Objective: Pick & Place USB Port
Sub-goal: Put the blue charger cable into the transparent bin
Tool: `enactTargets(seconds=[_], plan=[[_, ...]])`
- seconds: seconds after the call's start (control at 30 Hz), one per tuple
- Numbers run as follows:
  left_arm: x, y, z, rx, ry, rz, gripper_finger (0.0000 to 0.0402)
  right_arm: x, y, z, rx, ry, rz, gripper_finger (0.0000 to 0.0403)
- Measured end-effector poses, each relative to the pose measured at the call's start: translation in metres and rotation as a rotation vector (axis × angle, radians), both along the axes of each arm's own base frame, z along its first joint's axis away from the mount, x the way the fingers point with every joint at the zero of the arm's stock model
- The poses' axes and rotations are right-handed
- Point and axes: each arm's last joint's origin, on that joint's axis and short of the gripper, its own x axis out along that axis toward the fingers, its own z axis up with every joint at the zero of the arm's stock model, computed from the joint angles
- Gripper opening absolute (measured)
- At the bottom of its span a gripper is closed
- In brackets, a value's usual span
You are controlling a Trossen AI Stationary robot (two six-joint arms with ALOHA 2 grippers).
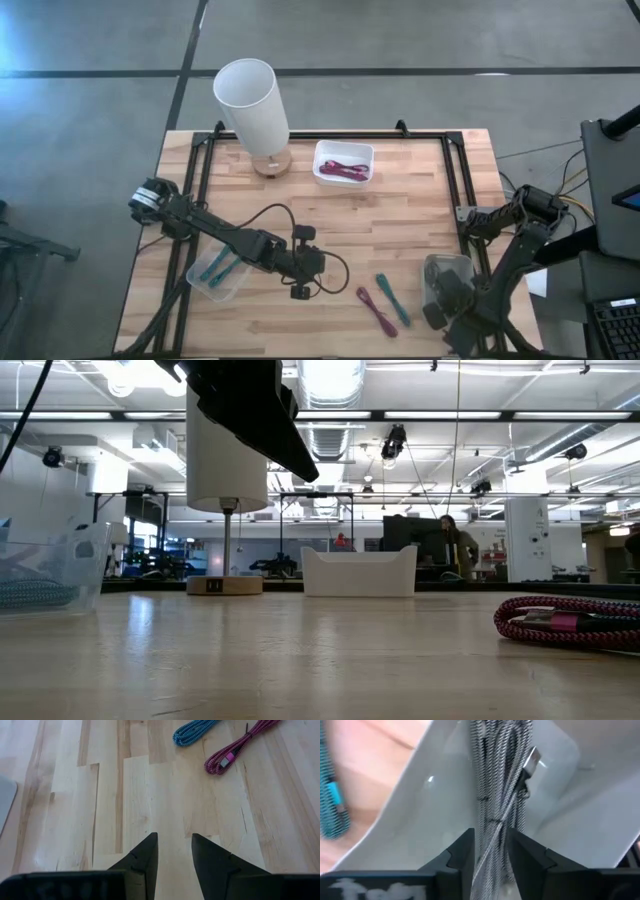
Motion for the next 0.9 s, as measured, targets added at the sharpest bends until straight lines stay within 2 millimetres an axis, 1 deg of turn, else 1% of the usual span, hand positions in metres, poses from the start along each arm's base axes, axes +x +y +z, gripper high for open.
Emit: enactTargets(seconds=[0.17, 0.23, 0.37, 0.53, 0.67, 0.9], plan=[[0.0, 0.0, 0.0, 0.002, 0.0, -0.002, 0.0114, 0.008, 0.008, 0.016, 0.058, -0.028, 0.02, 0.0132], [0.0, 0.0, 0.0, 0.002, 0.0, -0.001, 0.0115, 0.012, 0.01, 0.022, 0.065, -0.066, 0.038, 0.0137], [0.0, 0.0, 0.0, 0.002, -0.001, -0.002, 0.0114, 0.023, 0.011, 0.033, 0.017, -0.209, 0.105, 0.0141], [0.0, 0.0, 0.0, 0.002, -0.001, -0.002, 0.0114, 0.039, 0.007, 0.045, -0.094, -0.387, 0.209, 0.014], [0.0, 0.0, 0.0, 0.002, -0.001, -0.002, 0.0115, 0.051, 0.002, 0.048, -0.183, -0.483, 0.269, 0.0142], [0.0, 0.0, 0.0, 0.002, -0.003, -0.002, 0.0115, 0.074, -0.009, 0.045, -0.216, -0.467, 0.369, 0.0146]])
